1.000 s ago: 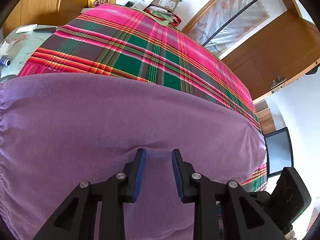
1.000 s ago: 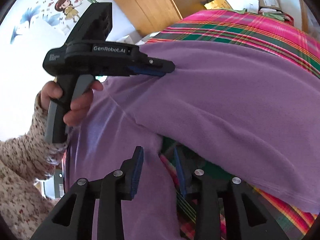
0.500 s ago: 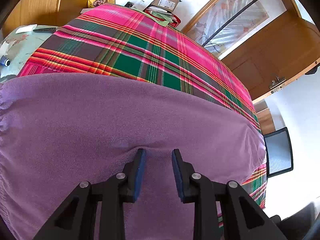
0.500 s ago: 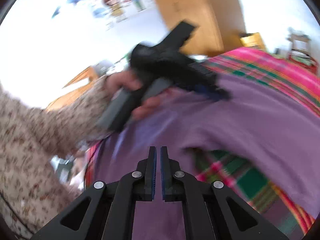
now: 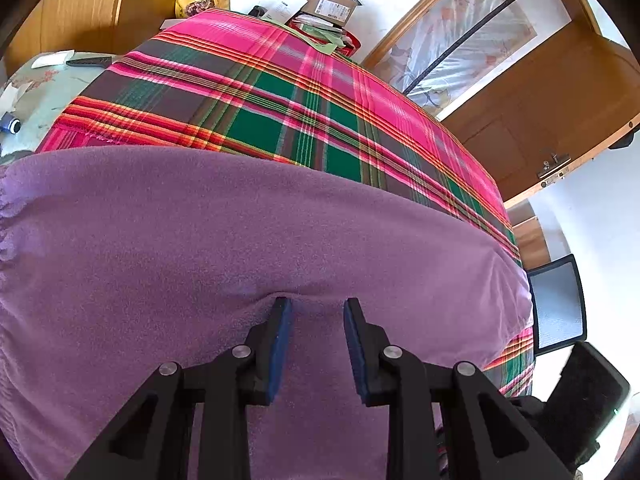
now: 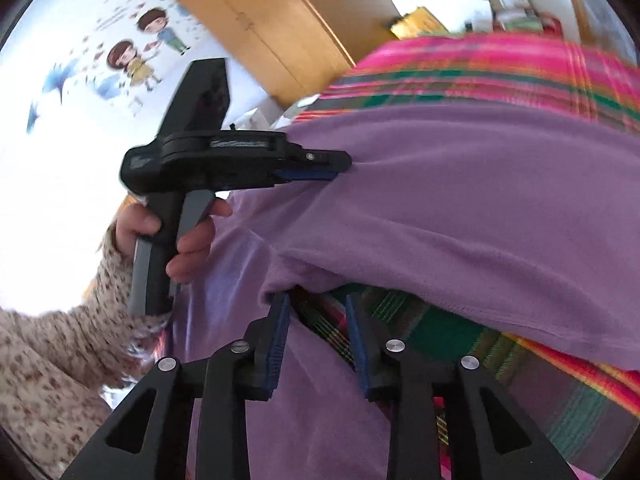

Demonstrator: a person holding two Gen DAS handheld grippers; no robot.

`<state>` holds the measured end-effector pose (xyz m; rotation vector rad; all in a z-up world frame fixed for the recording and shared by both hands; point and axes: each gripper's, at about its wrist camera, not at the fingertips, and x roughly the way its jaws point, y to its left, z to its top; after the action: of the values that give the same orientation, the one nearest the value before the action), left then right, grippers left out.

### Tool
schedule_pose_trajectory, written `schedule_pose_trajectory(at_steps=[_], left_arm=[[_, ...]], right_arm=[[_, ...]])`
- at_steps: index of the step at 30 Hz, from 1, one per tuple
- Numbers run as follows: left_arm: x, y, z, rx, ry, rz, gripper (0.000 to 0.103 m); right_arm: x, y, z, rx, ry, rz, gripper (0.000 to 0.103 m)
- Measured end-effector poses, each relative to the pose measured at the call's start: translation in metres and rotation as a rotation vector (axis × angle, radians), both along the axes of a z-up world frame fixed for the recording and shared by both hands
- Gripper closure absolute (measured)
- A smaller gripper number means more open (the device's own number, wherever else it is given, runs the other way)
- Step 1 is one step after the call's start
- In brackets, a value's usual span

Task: Fold clothes
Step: 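Grasp the fleece fold with the right gripper next to the left gripper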

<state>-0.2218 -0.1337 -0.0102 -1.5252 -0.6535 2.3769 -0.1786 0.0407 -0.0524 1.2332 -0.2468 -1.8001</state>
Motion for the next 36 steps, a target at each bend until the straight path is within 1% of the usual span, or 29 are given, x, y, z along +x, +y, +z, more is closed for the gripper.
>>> schedule_pose_trajectory(at_steps=[3,4,5,6,9,12,15,19,21,22,23,24,26,30,32,34,36], left_arm=[[0.0,0.001,0.0,-0.007,0.0,-0.003,0.075],[0.0,0.001,0.0,-0.007,0.001,-0.003,0.075],[0.0,0.001,0.0,-0.007,0.002,-0.004,0.075],[0.0,0.001,0.0,-0.007,0.003,-0.004,0.075],[0.001,-0.001,0.0,0.0,0.008,-0.005,0.075],[0.001,-0.001,0.0,0.004,0.011,-0.006,0.075],[0.001,-0.002,0.0,0.01,0.013,-0.009,0.075],[0.002,-0.002,-0.001,0.016,0.015,-0.011,0.075],[0.002,-0.001,-0.001,0.013,0.018,-0.012,0.075],[0.001,-0.001,-0.001,0.012,0.018,-0.013,0.075],[0.0,-0.001,-0.001,0.013,0.018,-0.014,0.075],[-0.001,-0.001,-0.002,0.014,0.018,-0.015,0.075],[-0.003,-0.002,-0.003,0.024,0.017,-0.016,0.075],[-0.003,-0.004,-0.004,0.036,0.014,-0.018,0.075],[-0.004,-0.004,-0.003,0.035,0.012,-0.017,0.075],[-0.002,-0.003,-0.003,0.032,0.014,-0.017,0.075],[-0.003,-0.002,-0.003,0.027,0.014,-0.016,0.075]], right_arm=[[0.0,-0.004,-0.017,-0.063,-0.146,0.049,0.071],[0.001,-0.01,-0.021,-0.05,-0.155,0.058,0.071],[0.003,-0.016,-0.021,-0.039,-0.151,0.073,0.07],[0.004,-0.02,-0.022,-0.051,-0.154,0.083,0.069],[-0.001,-0.032,-0.026,-0.117,-0.192,0.107,0.068],[-0.005,-0.042,-0.028,-0.104,-0.167,0.094,0.068],[-0.009,-0.043,-0.029,-0.148,-0.172,0.057,0.067],[-0.014,-0.029,-0.024,-0.262,-0.178,-0.028,0.067],[-0.012,-0.025,-0.019,-0.3,-0.16,-0.05,0.071],[-0.009,-0.027,-0.015,-0.269,-0.13,-0.043,0.075],[-0.005,-0.03,-0.012,-0.239,-0.099,-0.036,0.087],[-0.001,-0.032,-0.009,-0.209,-0.069,-0.029,0.095],[0.006,-0.031,-0.005,-0.171,-0.025,-0.023,0.097],[0.006,-0.02,0.0,-0.144,0.018,-0.055,0.098],[0.01,-0.015,-0.001,-0.127,0.021,-0.042,0.098],[0.022,-0.017,0.001,-0.089,0.031,-0.012,0.098],[0.03,-0.023,-0.004,-0.053,0.033,0.024,0.098]])
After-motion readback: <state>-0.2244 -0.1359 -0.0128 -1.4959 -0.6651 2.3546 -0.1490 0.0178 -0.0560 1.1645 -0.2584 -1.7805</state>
